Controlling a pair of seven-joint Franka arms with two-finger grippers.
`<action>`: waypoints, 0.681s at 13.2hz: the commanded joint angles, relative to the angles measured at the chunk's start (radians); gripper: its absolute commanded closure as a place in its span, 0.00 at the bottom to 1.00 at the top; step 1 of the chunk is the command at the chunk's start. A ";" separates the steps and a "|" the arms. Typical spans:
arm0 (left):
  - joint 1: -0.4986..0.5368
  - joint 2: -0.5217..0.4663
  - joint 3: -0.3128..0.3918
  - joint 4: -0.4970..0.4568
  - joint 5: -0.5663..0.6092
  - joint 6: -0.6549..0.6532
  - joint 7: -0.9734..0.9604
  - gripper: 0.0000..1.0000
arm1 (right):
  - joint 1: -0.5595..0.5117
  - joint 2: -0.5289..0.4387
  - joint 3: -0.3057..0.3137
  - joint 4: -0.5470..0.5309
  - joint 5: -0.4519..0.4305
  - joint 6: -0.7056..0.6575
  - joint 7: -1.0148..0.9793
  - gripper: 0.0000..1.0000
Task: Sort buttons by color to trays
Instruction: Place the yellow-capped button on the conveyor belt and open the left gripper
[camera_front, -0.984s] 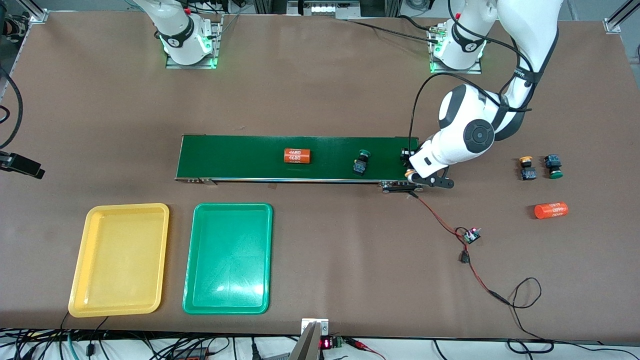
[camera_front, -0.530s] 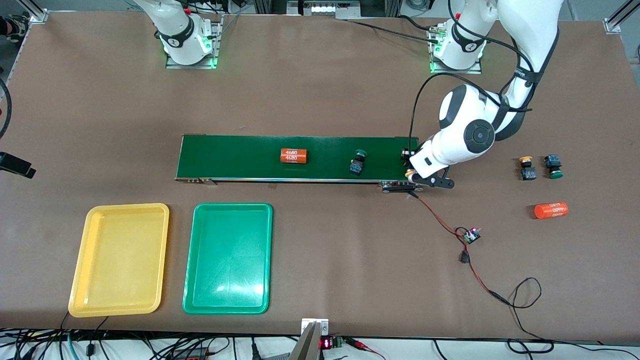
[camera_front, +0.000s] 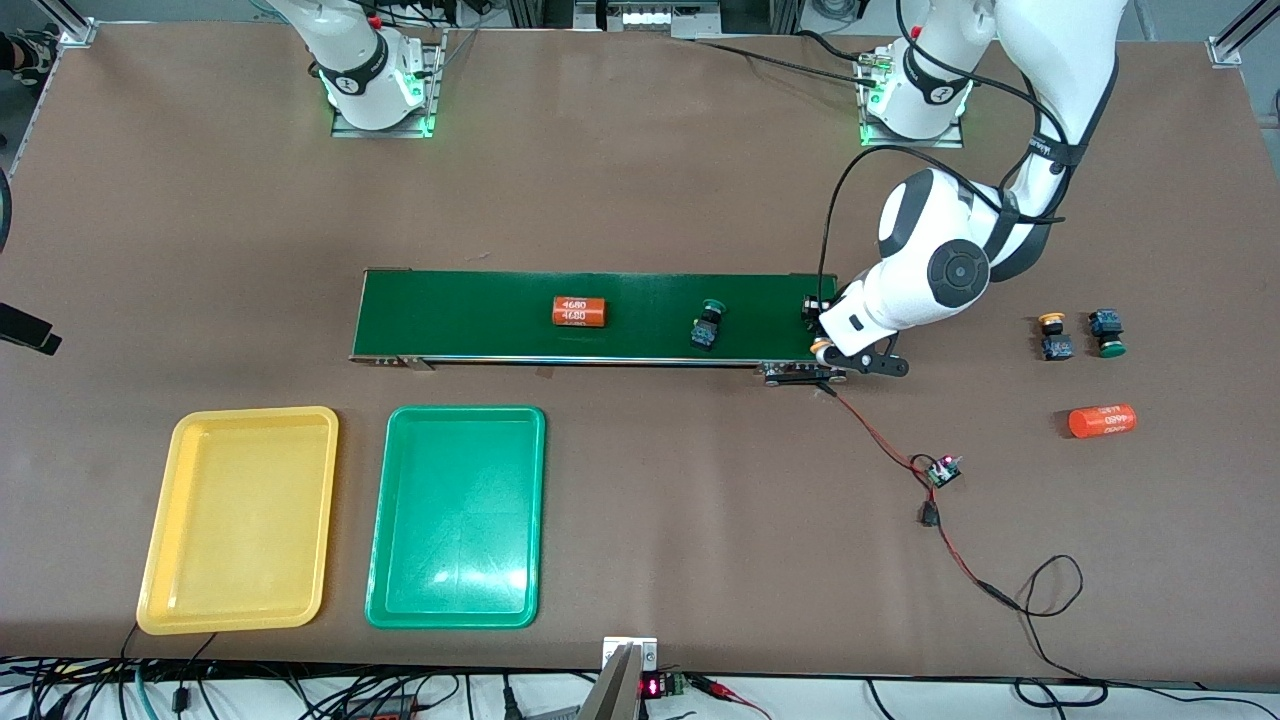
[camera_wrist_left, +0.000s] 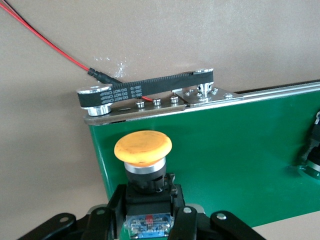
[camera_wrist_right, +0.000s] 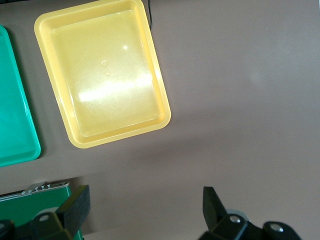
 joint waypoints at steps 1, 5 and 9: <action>0.002 0.003 0.002 0.012 -0.021 -0.017 0.009 0.99 | 0.002 -0.009 0.008 0.002 -0.004 -0.017 0.004 0.00; 0.000 0.017 0.002 0.012 -0.021 -0.012 0.009 0.98 | -0.039 -0.012 -0.017 0.002 0.101 -0.082 0.011 0.00; 0.002 0.016 0.002 0.015 -0.021 -0.012 0.010 0.01 | -0.068 -0.024 -0.022 0.004 0.140 -0.122 -0.005 0.00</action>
